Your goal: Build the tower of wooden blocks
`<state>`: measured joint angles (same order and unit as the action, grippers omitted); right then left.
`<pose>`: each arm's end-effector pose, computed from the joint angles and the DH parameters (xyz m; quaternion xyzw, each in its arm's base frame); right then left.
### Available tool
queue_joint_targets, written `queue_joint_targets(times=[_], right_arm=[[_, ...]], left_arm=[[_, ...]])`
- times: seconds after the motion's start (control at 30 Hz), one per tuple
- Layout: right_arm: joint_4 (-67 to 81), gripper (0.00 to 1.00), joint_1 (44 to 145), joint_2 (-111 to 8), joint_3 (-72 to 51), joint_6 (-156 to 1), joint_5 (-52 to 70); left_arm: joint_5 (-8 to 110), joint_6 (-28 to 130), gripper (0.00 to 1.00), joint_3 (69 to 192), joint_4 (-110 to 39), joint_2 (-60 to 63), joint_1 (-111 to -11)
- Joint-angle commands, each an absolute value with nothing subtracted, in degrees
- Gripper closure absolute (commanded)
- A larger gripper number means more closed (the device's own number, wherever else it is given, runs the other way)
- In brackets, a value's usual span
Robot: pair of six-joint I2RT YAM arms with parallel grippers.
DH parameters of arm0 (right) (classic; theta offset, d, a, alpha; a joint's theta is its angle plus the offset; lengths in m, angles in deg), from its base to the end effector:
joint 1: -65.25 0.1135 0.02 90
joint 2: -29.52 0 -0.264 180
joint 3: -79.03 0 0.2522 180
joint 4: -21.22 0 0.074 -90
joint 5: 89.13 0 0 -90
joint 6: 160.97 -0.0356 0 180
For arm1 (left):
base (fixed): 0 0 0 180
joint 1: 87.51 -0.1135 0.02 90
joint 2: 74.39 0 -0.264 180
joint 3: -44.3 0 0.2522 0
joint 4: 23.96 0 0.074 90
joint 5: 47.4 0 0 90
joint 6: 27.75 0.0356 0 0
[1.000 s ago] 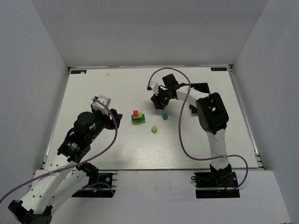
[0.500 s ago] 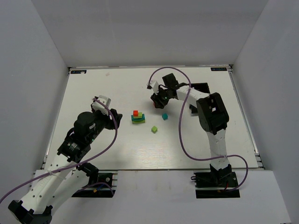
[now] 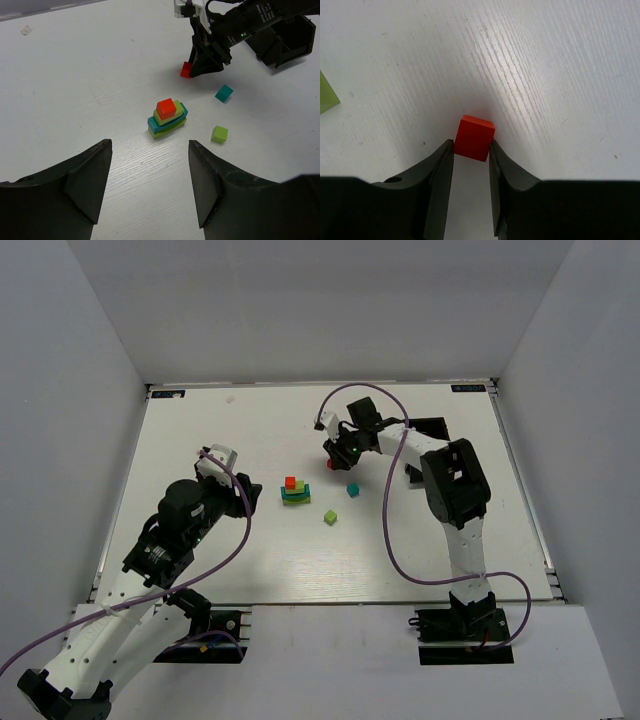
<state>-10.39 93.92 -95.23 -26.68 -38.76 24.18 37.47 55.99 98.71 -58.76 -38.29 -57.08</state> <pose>0.4113 0.2410 0.1656 -0.5259 0.7606 0.1799 0.3355 0.1319 -0.0738 0.3172 0.1414 0.7883 -0.1541 0.5787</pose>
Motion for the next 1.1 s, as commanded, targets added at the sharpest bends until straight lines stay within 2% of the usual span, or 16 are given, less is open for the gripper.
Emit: queue_joint_targets(times=[0.0,0.1,0.13,0.4,1.07], right_arm=[[-9.33,0.87,94.17,-90.02,-25.35,-38.71,25.74],[-9.68,0.92,94.17,-86.51,-24.47,-37.84,26.09],[-10.03,1.0,94.08,-85.62,-23.51,-37.05,27.22],[-21.18,1.0,94.61,-78.59,-24.29,-24.57,39.09],[-38.94,1.0,102.34,-88.25,-39.76,-13.58,37.79]], left_arm=[[37.24,56.01,0.27,98.41,-59.26,-38.97,-57.37],[37.24,56.01,0.27,98.41,-59.26,-38.97,-57.37],[37.24,56.01,0.27,98.41,-59.26,-38.97,-57.37],[37.76,56.01,0.27,98.41,-58.73,-39.49,-57.37],[38.29,56.01,0.27,98.41,-58.73,-40.55,-57.37]])
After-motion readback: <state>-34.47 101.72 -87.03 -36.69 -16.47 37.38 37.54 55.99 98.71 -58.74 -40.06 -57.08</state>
